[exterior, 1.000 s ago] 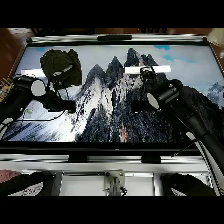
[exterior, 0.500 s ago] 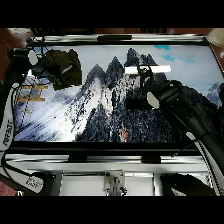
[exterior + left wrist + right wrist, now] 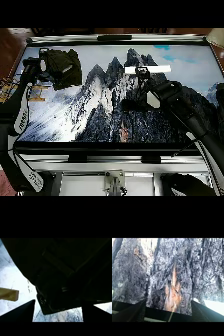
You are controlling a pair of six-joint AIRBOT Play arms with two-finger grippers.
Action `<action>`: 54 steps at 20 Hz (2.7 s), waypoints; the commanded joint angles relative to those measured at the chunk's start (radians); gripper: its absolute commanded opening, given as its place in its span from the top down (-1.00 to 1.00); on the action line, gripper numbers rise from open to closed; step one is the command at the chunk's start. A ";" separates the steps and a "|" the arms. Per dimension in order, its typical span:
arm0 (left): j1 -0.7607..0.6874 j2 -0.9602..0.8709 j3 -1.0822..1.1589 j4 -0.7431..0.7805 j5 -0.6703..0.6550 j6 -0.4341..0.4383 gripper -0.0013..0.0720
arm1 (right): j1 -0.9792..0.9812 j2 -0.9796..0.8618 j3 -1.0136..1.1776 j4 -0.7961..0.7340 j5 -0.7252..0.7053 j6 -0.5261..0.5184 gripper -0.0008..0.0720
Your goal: Fold the shirts.
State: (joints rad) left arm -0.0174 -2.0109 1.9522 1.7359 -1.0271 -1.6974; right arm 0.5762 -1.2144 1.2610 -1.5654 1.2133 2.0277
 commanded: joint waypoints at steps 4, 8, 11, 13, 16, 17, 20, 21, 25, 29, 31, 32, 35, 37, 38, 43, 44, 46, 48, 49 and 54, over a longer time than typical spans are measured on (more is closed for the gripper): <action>0.005 -0.066 0.006 0.003 0.117 -0.002 0.36 | 0.000 0.001 0.000 0.011 -0.022 -0.001 -0.84; -0.024 -0.010 0.062 -0.015 0.135 0.019 0.81 | 0.000 0.001 0.000 -0.078 -0.079 -0.002 -0.84; -0.092 0.152 0.111 -0.015 0.264 0.054 0.81 | 0.000 0.019 0.014 -0.206 -0.118 -0.004 -0.84; -0.159 0.324 0.111 -0.015 0.393 0.051 0.81 | 0.000 0.058 0.056 -0.285 -0.100 -0.003 -0.84; -0.272 0.574 0.111 -0.015 0.502 0.051 0.81 | 0.000 0.160 0.161 -0.391 -0.064 0.000 -0.84; -0.309 0.651 0.111 -0.015 0.519 0.051 0.81 | 0.000 0.200 0.197 -0.430 -0.054 0.000 -0.84; -0.391 0.824 0.094 -0.015 0.505 0.051 0.81 | 0.000 0.336 0.298 -0.525 -0.050 0.000 -0.84; -0.411 0.862 0.077 -0.016 0.485 0.051 0.81 | 0.000 0.378 0.320 -0.540 -0.050 0.000 -0.84; -0.472 0.898 0.006 -0.126 0.313 0.051 0.81 | 0.000 0.536 0.335 -0.549 -0.005 0.000 -0.84; -0.533 0.845 -0.064 -0.169 0.290 0.055 0.81 | 0.000 0.593 0.335 -0.557 0.179 -0.002 -0.84; -0.569 0.808 -0.068 -0.232 0.270 0.055 0.81 | 0.000 0.592 0.335 -0.565 0.261 -0.026 -0.84; -0.591 0.788 -0.068 -0.243 0.245 0.055 0.81 | 0.000 0.590 0.335 -0.573 0.282 -0.040 -0.84; -0.665 0.710 -0.068 -0.245 0.071 0.056 0.81 | 0.000 0.590 0.335 -0.631 0.291 -0.044 -0.84; -0.711 0.638 -0.068 -0.246 -0.050 0.101 0.81 | 0.000 0.588 0.335 -0.662 0.291 -0.043 -0.84; -0.733 0.599 -0.068 -0.246 -0.090 0.131 0.81 | 0.000 0.587 0.334 -0.665 0.290 -0.043 -0.84; -0.805 0.344 -0.068 -0.383 -0.261 0.186 0.81 | 0.000 0.533 0.334 -0.658 0.347 -0.043 -0.84; -0.813 0.289 -0.068 -0.424 -0.292 0.186 0.81 | 0.000 0.510 0.333 -0.657 0.370 -0.045 -0.84; -0.818 0.204 -0.068 -0.520 -0.321 0.146 0.70 | 0.000 0.457 0.325 -0.658 0.399 -0.074 -0.84; -0.806 0.172 -0.067 -0.563 -0.344 0.078 -0.75 | 0.000 0.396 0.303 -0.658 0.397 -0.101 -0.84; -0.792 0.175 -0.064 -0.557 -0.371 0.078 -1.00 | 0.000 0.361 0.287 -0.658 0.397 -0.119 -0.84; -0.588 0.250 0.007 -0.386 -0.641 0.090 -1.00 | -0.018 0.203 0.168 -0.662 0.404 -0.303 -0.81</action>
State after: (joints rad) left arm -0.7033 -1.7897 1.9335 1.2663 -1.5127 -1.6043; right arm 0.5720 -0.9298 1.4921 -2.2234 1.6077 1.8416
